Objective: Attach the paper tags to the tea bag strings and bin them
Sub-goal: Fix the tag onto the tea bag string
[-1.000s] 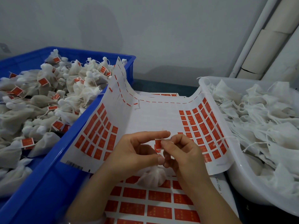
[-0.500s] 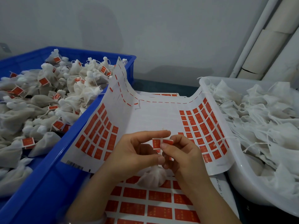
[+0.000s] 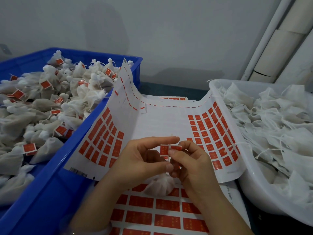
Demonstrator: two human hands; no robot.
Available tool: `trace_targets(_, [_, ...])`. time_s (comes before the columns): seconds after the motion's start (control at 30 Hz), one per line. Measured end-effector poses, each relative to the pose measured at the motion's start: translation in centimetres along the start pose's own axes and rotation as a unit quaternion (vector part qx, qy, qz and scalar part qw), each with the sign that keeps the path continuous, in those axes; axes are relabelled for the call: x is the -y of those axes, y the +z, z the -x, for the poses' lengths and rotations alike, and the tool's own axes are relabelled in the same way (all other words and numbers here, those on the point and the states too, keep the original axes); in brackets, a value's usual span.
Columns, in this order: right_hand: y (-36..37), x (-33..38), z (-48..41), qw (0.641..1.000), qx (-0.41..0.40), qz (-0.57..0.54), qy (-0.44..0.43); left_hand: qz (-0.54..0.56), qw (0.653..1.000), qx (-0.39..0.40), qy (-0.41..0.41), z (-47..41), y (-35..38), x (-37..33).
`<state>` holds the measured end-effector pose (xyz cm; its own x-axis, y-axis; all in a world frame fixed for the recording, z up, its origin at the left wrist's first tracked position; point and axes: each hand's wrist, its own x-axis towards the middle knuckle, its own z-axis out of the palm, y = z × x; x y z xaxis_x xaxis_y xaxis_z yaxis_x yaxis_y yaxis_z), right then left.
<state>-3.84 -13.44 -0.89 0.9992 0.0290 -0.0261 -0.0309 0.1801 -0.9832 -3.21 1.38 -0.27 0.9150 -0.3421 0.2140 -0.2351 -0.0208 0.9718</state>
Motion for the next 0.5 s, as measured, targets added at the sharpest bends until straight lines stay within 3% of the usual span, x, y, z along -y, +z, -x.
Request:
trace_targets(0.33, [0.08, 0.4, 0.2, 0.999, 0.015, -0.04, 0.008, -0.011, 0.999, -0.031, 0.042, 0.13, 0.12, -0.35])
trace_targets(0.5, [0.31, 0.54, 0.4, 0.999, 0.014, -0.024, -0.022, 0.009, 0.995, -0.099, -0.014, 0.06, -0.15, -0.47])
